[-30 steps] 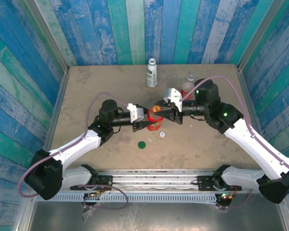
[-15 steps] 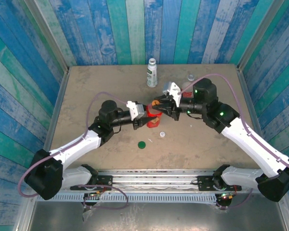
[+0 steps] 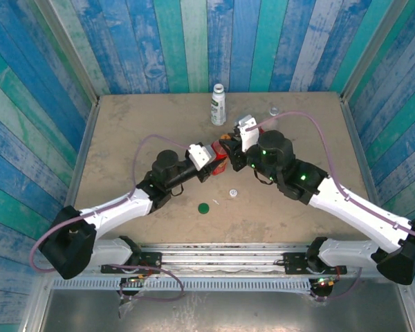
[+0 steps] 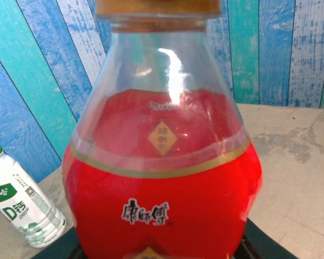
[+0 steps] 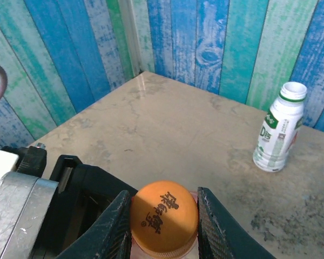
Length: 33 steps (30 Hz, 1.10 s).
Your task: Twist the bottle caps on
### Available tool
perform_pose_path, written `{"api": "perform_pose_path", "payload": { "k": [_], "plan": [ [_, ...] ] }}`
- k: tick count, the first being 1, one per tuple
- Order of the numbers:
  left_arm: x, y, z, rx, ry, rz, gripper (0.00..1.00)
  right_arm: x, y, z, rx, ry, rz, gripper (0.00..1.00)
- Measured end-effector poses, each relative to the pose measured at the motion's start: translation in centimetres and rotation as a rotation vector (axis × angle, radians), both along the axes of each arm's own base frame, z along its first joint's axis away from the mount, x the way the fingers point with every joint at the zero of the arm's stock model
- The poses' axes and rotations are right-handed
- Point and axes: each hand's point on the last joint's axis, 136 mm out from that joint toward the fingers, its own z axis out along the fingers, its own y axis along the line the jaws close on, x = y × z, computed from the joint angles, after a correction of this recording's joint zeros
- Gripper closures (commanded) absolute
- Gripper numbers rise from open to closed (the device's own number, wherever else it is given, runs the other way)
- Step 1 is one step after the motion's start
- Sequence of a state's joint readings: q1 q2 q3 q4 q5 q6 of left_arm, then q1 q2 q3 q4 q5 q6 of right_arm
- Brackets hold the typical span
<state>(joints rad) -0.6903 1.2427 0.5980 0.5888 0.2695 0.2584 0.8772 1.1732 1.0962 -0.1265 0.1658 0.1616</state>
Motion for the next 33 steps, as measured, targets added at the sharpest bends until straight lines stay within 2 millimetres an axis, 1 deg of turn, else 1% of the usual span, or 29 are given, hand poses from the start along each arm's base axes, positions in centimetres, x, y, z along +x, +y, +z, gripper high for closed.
{"api": "perform_pose_path", "payload": {
  "k": [3,5,8,9,10,13,17,20,24,28,30,33],
  "plan": [
    [0.2,0.1,-0.2,0.018,-0.005,0.012,0.37,0.2,0.0,-0.2,-0.018,-0.009,0.000,1.00],
    [0.4,0.3,-0.3,0.025,-0.006,0.027,0.21,0.4,0.0,-0.5,-0.036,-0.015,0.000,1.00],
    [0.6,0.6,-0.1,0.017,-0.009,0.050,0.02,1.1,-0.2,-1.5,-0.079,-0.013,-0.012,1.00],
    [0.5,0.9,-0.1,0.008,-0.006,0.060,0.02,1.5,-0.3,-1.8,-0.091,-0.012,-0.018,1.00],
    [0.3,1.4,-0.2,-0.006,0.005,0.075,0.06,2.0,-0.5,-2.2,-0.105,-0.010,-0.026,1.00],
    [-0.5,3.7,-1.1,-0.044,0.042,0.131,0.06,3.5,-0.8,-3.1,-0.135,-0.007,-0.044,1.00],
    [-1.4,6.6,-1.6,-0.100,0.090,0.220,0.06,6.2,0.0,-3.6,-0.145,-0.015,-0.041,0.99],
    [-1.9,7.9,-1.0,-0.140,0.106,0.260,0.06,8.4,1.8,-3.9,-0.151,-0.026,-0.014,0.98],
    [-2.2,9.0,-0.4,-0.169,0.127,0.299,0.06,11.2,5.4,-4.7,-0.154,-0.032,0.041,0.98],
    [-2.4,9.5,-0.8,-0.164,0.151,0.324,0.06,13.5,8.7,-6.5,-0.155,-0.017,0.091,0.98],
    [-2.4,9.7,-1.3,-0.153,0.164,0.333,0.06,14.3,9.9,-7.6,-0.156,-0.007,0.111,0.97],
    [-2.3,9.8,-1.9,-0.136,0.180,0.341,0.06,15.1,11.2,-9.1,-0.162,0.013,0.136,0.97]
  ]
}}
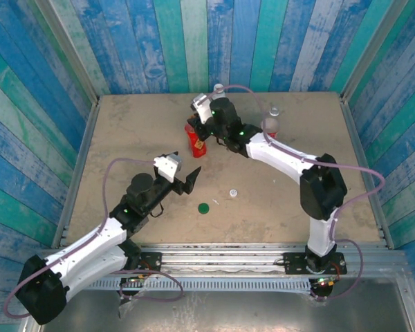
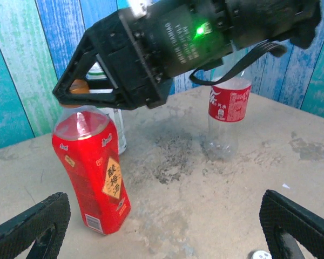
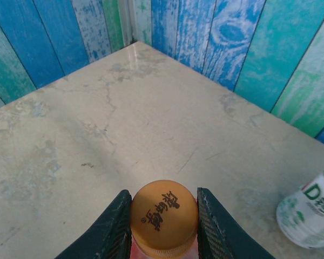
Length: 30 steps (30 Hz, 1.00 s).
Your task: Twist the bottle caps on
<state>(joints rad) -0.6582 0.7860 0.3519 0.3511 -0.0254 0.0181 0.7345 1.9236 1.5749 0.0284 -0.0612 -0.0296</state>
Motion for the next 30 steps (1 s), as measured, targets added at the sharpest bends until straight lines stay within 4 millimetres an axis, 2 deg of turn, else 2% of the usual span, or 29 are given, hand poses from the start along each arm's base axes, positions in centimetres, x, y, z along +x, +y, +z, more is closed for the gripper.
{"api": "perform_pose_path", "payload": {
  "k": [2,7,12,15,19,22,25,27,30],
  "plan": [
    [0.0,0.0,-0.3,0.007,0.009,0.001,0.06,0.2,0.5,-0.7,0.000,0.007,0.010,0.96],
    [0.1,0.0,-1.1,0.025,0.032,0.000,0.06,0.3,0.9,-0.7,0.013,0.005,0.024,0.88],
    [0.3,-0.2,-1.9,0.040,0.053,-0.002,0.06,0.4,0.8,-0.7,0.016,0.009,0.026,0.56],
    [0.3,-0.6,-2.1,0.043,0.058,-0.017,0.06,0.3,0.8,-0.5,0.017,0.006,0.036,0.41],
    [0.1,-1.4,-2.1,0.034,0.055,-0.062,0.06,0.1,0.1,0.9,0.027,-0.011,0.033,0.29],
    [0.2,-2.3,-2.2,0.026,0.050,-0.098,0.06,-0.6,-1.4,3.2,0.049,-0.040,0.016,0.23],
    [0.4,-3.2,-2.7,0.027,0.054,-0.133,0.06,-1.3,-4.0,6.0,0.072,-0.081,-0.029,0.20],
    [0.5,-4.1,-2.7,0.028,0.046,-0.162,0.06,-1.7,-6.3,7.8,0.089,-0.112,-0.076,0.18],
    [0.7,-6.3,-2.1,0.033,0.021,-0.214,0.06,-2.2,-10.5,9.3,0.103,-0.140,-0.165,0.18]
  ]
}}
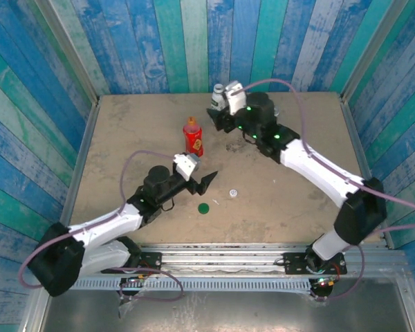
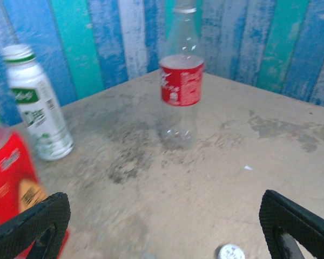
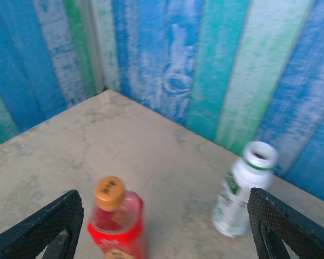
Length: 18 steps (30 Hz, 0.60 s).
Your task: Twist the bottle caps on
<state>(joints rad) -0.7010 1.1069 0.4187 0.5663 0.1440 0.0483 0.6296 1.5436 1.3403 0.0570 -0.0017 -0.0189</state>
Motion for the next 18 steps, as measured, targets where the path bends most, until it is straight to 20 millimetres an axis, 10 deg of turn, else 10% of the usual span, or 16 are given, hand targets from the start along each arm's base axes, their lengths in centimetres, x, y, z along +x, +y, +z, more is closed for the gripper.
{"api": "perform_pose_path", "payload": {
  "k": [8,18],
  "plan": [
    [4.0,-7.2,2.4,-0.062,-0.057,-0.080,0.06,-1.6,-11.3,-0.3,0.001,0.005,-0.241,0.17],
    [10.5,-15.4,2.9,-0.144,-0.056,-0.111,0.06,-6.5,-19.6,1.7,0.025,-0.058,-0.415,0.16]
  ]
}}
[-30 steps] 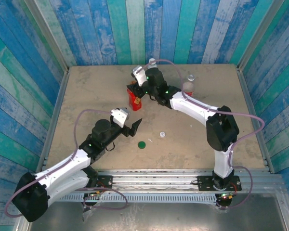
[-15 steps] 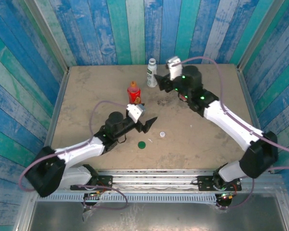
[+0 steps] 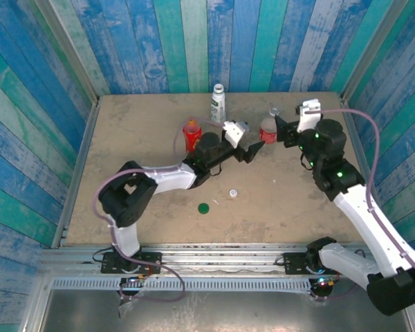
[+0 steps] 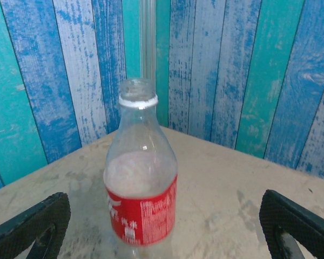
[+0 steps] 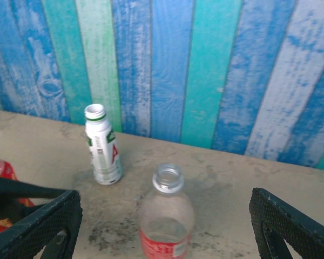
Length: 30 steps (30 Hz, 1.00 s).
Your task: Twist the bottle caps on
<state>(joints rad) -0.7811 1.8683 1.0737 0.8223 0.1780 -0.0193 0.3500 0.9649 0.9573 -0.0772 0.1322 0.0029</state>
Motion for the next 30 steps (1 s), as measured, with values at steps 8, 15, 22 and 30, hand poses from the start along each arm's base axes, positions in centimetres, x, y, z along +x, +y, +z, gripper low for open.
{"api": "perform_pose_path", "payload": {
  "k": [8,15,22,30],
  "plan": [
    [4.0,-4.0,-1.0,-0.039,0.029,-0.001,0.06,-2.0,-2.8,0.9,-0.013,-0.034,-0.057,0.16],
    [5.4,-5.4,-2.6,-0.041,0.080,-0.002,0.06,-2.3,-3.5,-0.2,-0.025,-0.015,-0.073,0.15],
    [6.4,-6.2,-4.6,-0.011,0.124,0.005,0.03,-2.4,-3.4,-0.7,-0.024,-0.006,-0.061,0.16],
    [7.2,-7.0,-6.4,0.010,0.162,0.013,0.07,-2.6,-3.3,-0.6,-0.021,-0.009,-0.049,0.16]
  ]
}}
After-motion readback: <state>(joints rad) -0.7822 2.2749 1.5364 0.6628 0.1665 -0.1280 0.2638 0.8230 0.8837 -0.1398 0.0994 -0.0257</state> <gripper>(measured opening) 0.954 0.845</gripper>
